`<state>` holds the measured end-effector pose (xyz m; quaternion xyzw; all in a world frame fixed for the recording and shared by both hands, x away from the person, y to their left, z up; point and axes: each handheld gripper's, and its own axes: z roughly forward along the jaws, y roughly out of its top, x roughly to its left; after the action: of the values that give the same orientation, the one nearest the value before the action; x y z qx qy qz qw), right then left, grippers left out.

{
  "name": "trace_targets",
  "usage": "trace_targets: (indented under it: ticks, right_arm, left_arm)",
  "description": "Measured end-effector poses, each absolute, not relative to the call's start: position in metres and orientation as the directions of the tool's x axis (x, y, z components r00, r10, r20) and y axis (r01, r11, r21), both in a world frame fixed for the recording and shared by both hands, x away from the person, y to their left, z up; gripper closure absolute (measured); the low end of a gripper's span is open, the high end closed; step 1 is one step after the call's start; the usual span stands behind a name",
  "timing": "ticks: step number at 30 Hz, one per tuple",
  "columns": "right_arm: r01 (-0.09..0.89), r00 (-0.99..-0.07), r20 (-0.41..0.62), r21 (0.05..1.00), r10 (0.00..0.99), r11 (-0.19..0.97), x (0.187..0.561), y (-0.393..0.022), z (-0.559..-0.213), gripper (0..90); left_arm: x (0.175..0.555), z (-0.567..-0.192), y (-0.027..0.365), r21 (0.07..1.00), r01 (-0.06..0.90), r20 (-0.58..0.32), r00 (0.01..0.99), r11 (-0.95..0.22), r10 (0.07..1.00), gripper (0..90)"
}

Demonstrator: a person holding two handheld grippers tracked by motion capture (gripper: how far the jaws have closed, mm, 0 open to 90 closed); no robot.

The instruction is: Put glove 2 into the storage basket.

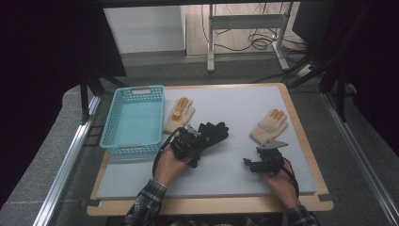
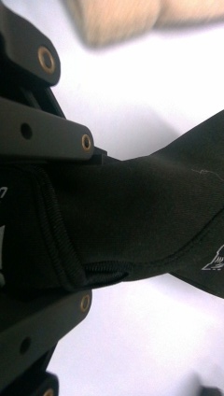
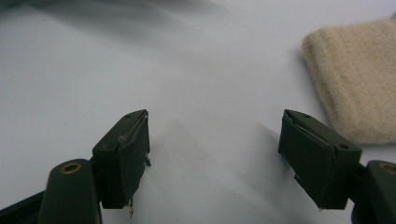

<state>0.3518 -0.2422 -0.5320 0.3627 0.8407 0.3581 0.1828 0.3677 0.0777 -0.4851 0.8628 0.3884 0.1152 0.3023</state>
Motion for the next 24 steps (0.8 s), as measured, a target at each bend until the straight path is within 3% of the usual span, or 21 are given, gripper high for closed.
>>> trace_targets:
  ticks: [7,12,24]
  right_arm:
    - [0.479,-0.670,-0.047,0.735,0.741,0.480,0.352,-0.242,-0.532,24.3]
    - [0.478,-0.670,-0.047,0.736,0.741,0.480,0.352,-0.242,-0.532,24.2]
    - [0.478,-0.671,-0.047,0.736,0.740,0.480,0.352,-0.242,-0.532,24.2]
  left_arm:
    - [0.379,-0.449,0.093,0.635,0.601,0.001,0.629,-0.486,0.778,62.3]
    - [0.393,-0.428,0.124,0.642,0.642,0.006,0.544,-0.421,0.839,61.9]
    - [0.417,-0.420,0.199,0.631,0.729,0.006,0.339,-0.267,0.941,61.6]
